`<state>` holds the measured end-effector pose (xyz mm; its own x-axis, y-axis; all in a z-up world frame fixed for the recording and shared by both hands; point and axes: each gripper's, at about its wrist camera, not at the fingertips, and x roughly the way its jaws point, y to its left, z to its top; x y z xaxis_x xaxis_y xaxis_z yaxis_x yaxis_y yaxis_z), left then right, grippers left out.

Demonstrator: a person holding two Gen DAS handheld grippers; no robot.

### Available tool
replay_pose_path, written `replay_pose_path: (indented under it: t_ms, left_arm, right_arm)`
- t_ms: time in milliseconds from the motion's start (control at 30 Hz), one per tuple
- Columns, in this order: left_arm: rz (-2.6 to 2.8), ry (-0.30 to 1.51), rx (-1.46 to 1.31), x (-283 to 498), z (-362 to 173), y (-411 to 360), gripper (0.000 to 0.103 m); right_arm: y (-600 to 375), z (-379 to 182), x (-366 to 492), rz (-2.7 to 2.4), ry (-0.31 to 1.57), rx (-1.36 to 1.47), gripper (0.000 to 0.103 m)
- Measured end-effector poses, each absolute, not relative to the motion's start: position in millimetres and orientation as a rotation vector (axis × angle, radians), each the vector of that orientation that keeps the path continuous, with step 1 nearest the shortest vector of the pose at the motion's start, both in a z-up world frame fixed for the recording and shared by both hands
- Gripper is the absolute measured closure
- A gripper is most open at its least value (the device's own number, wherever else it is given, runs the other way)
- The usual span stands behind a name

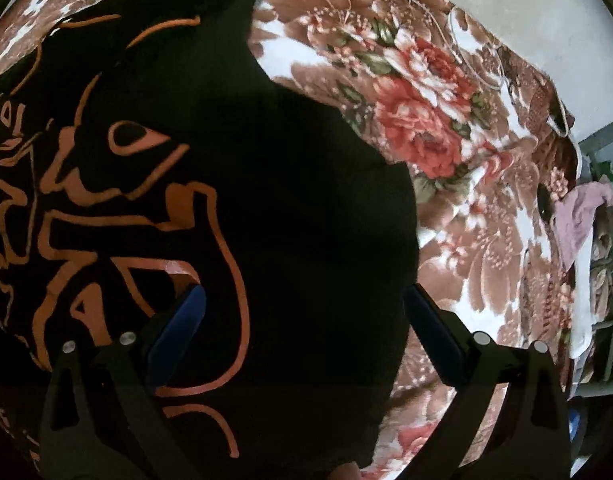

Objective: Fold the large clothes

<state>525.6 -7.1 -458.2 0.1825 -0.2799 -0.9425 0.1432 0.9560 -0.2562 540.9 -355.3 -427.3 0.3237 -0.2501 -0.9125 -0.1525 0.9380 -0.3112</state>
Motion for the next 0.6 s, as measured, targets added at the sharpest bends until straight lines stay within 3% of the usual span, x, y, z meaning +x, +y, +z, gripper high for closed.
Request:
replay_pose_path:
  t_ms: [33, 100, 133, 467, 600]
  left_arm:
    - [-0.312, 1.360, -0.131, 525.6, -460.9, -8.6, 0.063]
    - [-0.324, 1.343, -0.134, 521.7, -458.2, -11.9, 0.083]
    - [-0.331, 1.337, -0.137, 521.3, -455.1, -12.4, 0.087]
    - [-0.304, 1.251, -0.015, 540.4, -391.1, 6.4, 0.088]
    - [-0.283, 1.336, 0.041, 545.3, -421.6, 8.2, 0.087]
  right_arm:
    - [-356.5, -430.6, 540.4, -0.065, 1.251, -0.367, 0.005]
    - [-355.7, -435.1, 538.2, -0.064, 1.260, -0.364, 0.005]
    - [-355.6, -436.8, 538.2, -0.062, 1.264, -0.360, 0.005]
    - [-346.0, -426.8, 539.7, 0.002, 1.298, -0.239, 0.005]
    - [-344.0, -434.7, 533.4, -0.030, 1.266, -0.251, 0.005]
